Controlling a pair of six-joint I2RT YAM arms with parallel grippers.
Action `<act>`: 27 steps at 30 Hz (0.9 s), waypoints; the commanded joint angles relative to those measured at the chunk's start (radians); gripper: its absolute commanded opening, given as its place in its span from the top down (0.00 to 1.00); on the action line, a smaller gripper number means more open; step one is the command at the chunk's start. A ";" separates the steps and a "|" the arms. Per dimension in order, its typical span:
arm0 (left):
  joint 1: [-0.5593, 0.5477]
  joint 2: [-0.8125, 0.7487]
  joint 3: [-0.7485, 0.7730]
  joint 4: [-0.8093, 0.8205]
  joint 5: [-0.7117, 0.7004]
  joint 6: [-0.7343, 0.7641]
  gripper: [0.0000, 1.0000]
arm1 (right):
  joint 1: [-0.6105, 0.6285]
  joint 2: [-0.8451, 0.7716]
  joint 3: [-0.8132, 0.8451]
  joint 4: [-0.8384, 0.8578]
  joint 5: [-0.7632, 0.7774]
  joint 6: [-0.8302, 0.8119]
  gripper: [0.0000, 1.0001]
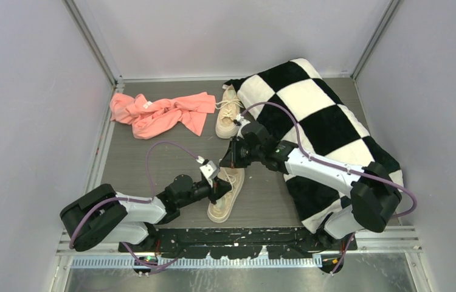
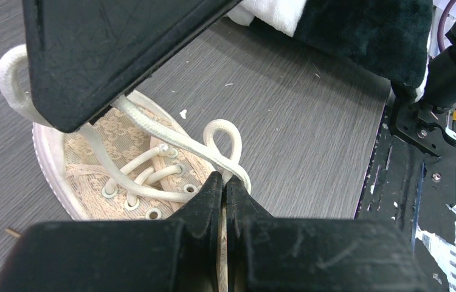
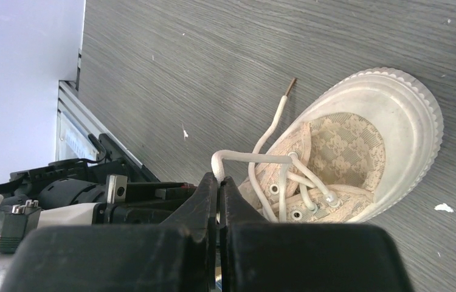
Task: Tie the shoes
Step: Adjust the shoelace on the shoelace.
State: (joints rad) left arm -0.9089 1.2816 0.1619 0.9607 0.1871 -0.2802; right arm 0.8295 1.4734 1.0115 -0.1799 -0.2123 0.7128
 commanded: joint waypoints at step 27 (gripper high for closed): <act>-0.002 -0.125 -0.059 0.002 -0.019 0.030 1.00 | 0.003 0.126 0.120 -0.153 -0.023 -0.036 0.85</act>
State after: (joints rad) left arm -0.9089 1.1824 0.1108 0.9443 0.1810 -0.2760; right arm 0.8295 1.6108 1.1168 -0.3290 -0.2314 0.6895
